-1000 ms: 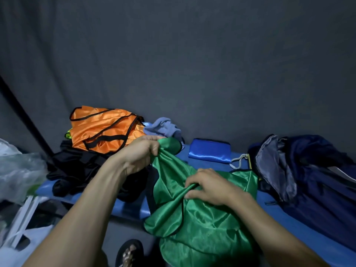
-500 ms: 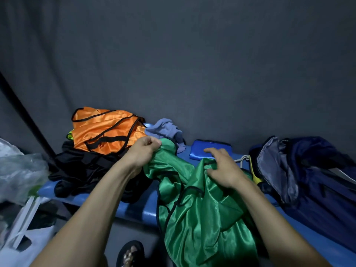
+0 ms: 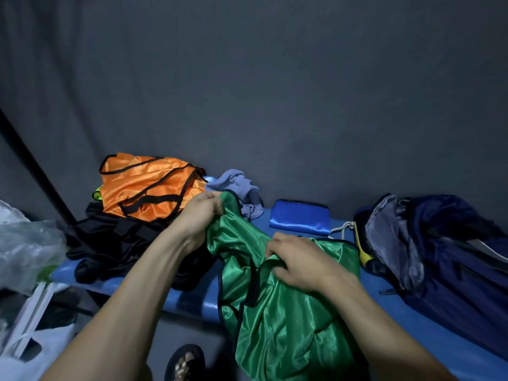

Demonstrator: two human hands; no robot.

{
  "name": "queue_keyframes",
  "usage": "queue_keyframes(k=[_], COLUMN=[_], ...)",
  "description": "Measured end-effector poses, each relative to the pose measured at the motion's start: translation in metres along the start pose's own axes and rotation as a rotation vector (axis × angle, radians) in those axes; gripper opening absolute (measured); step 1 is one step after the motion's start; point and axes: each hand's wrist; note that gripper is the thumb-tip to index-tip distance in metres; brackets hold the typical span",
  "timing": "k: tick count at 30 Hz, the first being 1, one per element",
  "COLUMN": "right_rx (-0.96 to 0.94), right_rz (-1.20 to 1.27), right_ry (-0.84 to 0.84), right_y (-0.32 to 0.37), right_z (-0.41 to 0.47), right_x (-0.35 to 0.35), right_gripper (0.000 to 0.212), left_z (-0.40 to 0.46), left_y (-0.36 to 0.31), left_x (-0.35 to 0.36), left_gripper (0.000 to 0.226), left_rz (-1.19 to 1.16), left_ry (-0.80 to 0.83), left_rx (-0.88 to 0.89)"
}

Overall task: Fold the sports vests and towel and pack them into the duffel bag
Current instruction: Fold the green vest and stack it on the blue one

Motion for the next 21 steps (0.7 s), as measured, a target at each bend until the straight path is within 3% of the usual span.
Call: queue_keyframes(k=[2,5,9,11,14,18,21], right_rx=[0.03,0.092,0.145,0.081,-0.007,-0.11,-0.16], right_rz=[0.092,0.3,0.69,0.749,0.678,0.828,0.867], right_ry=[-0.142,-0.397,-0.967,-1.102,-1.018,-0.769,-0.762], right_y=[-0.009,-0.02,0.005,0.022,0.038,0.038,0.028], right_z=[-0.001,-0.004,-0.004,-0.004,-0.003,0.001,-0.001], right_x=[-0.004,-0.019,-0.054,-0.072,-0.081,-0.082,-0.088], right_gripper=[0.022,0.031,0.03,0.024,0.016,0.016,0.01], left_z=[-0.005,-0.01,-0.021,-0.031,-0.038,-0.042,-0.043], left_y=[-0.003,-0.005,-0.016,-0.025,-0.029,-0.027,-0.027], left_x=[0.0,-0.002,0.005,0.013,0.023,0.029,0.028], left_gripper=[0.017,0.012,0.019,0.015,0.013,0.009,0.018], left_rz=[-0.007,0.005,-0.033,-0.128,-0.114,-0.043,-0.027], left_ry=[0.037,0.037,0.097,0.172,0.213,0.246,0.249], left_rx=[-0.008,0.018,0.242,0.324,0.433,0.496,0.491])
Point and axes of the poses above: each hand's wrist, its own z-axis towards the middle knuckle, its own x-axis out of the palm, y = z × x, and after that the axes turned 9 degrees about -x, right-handed
